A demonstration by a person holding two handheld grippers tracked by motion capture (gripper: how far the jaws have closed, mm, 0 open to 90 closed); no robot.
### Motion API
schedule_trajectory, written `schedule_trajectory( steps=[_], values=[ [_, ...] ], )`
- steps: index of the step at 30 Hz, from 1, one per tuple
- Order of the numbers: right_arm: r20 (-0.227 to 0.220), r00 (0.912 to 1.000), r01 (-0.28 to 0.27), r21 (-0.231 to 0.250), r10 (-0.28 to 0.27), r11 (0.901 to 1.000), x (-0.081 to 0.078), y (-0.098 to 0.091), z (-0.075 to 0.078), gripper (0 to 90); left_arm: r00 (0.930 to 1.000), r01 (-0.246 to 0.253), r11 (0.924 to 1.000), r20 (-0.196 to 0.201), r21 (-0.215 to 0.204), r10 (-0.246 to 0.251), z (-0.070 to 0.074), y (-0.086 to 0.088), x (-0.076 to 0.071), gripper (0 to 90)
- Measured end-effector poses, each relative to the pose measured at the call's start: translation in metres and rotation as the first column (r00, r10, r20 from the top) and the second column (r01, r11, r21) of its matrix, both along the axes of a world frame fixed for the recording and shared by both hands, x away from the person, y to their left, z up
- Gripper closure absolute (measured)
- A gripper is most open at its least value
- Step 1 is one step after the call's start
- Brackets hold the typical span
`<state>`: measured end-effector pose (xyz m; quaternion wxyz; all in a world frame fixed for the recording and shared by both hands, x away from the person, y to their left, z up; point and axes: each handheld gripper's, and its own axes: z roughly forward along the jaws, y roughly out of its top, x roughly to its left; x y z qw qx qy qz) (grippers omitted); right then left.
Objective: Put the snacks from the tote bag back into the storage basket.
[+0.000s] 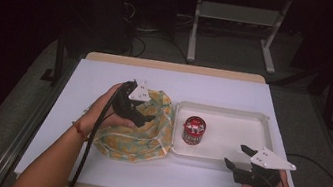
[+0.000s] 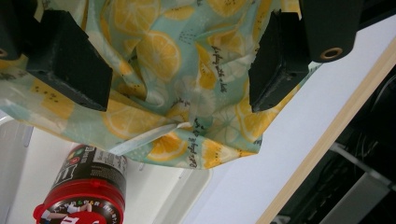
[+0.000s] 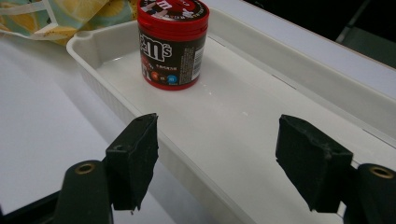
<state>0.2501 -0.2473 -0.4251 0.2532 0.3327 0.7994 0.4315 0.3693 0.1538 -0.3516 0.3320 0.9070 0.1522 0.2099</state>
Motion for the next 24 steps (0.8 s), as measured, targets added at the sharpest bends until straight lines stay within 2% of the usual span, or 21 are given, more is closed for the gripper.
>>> schedule_trajectory(
  steps=[24],
  values=[
    [0.000,1.0000,-0.001,-0.003,0.001,1.0000,0.000,0.000,0.000,29.1,0.9998,-0.017,0.9997,-0.005,0.015,0.018,-0.006,0.016,-0.004,21.4]
  ],
)
